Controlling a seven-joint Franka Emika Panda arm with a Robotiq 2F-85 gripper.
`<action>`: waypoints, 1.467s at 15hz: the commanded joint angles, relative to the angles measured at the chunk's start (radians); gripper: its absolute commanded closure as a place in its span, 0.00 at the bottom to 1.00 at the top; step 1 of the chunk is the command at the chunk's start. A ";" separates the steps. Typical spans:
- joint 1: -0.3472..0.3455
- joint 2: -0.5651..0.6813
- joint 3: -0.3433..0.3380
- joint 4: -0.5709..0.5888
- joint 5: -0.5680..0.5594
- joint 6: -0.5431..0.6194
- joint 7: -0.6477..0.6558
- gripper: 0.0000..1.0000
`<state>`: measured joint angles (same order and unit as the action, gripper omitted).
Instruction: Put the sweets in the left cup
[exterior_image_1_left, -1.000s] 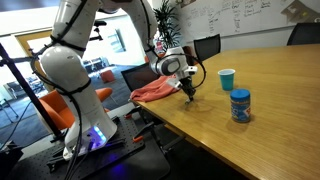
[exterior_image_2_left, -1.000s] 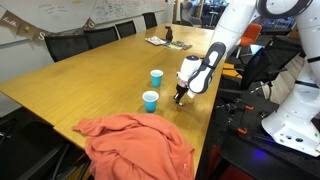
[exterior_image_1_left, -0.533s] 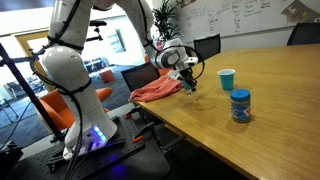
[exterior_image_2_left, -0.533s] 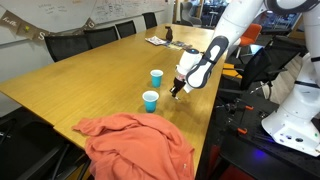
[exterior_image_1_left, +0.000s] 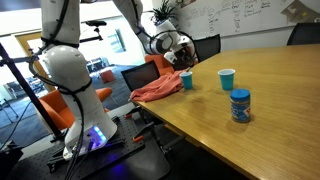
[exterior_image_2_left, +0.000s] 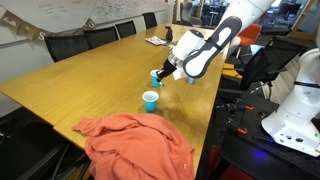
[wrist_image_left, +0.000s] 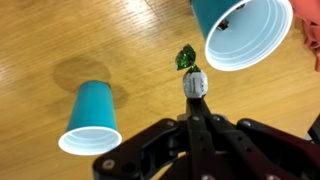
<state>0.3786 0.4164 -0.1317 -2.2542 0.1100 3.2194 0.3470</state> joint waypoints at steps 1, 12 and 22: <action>0.234 0.080 -0.182 0.037 0.030 0.152 0.057 1.00; 0.557 0.270 -0.410 0.147 0.230 0.151 0.069 0.66; 0.727 -0.032 -0.621 -0.044 0.259 -0.121 0.031 0.00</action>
<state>1.0427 0.5586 -0.6804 -2.1929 0.3748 3.2291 0.3992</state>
